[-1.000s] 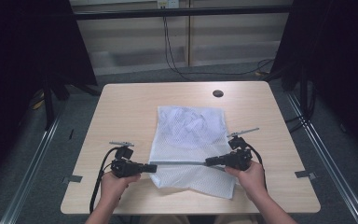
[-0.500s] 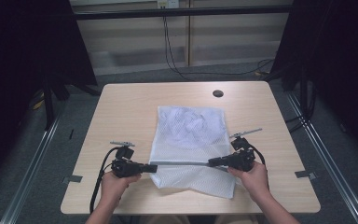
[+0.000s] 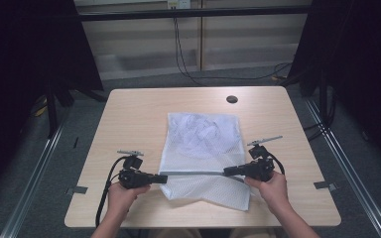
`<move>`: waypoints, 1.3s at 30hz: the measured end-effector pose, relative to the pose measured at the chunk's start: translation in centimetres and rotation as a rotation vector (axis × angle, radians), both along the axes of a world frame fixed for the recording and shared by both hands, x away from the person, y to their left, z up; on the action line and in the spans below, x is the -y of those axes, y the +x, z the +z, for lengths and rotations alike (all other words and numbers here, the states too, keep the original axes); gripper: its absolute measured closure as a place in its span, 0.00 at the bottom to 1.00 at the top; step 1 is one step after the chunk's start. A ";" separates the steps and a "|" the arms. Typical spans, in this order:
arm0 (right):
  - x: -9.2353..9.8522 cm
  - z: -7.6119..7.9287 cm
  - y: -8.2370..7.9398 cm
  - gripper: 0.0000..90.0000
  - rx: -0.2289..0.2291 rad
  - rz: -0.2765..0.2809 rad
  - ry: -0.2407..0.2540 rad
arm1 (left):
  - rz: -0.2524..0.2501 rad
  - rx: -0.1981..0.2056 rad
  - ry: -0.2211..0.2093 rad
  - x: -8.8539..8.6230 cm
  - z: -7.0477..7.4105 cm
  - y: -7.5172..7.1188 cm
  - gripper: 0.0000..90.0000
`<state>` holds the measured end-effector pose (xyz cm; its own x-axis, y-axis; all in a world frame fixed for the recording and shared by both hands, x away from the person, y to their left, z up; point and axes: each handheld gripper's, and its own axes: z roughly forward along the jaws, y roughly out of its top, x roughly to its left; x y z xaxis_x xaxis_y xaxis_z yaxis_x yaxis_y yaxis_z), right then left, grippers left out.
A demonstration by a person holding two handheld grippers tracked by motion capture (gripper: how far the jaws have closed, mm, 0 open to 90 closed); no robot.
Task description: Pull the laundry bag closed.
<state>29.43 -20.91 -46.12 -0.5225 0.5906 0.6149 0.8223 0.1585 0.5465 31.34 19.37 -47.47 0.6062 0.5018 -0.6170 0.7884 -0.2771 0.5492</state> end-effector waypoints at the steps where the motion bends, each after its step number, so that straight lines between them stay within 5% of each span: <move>1: 0.1 0.0 0.0 0.97 -0.007 -0.007 -0.002 | 0.001 -0.006 -0.007 0.0 0.0 -0.1 0.98; 39: 1.0 -0.1 -0.4 0.97 -0.008 -0.019 -0.007 | -0.002 -0.003 -0.009 0.0 0.0 0.2 0.98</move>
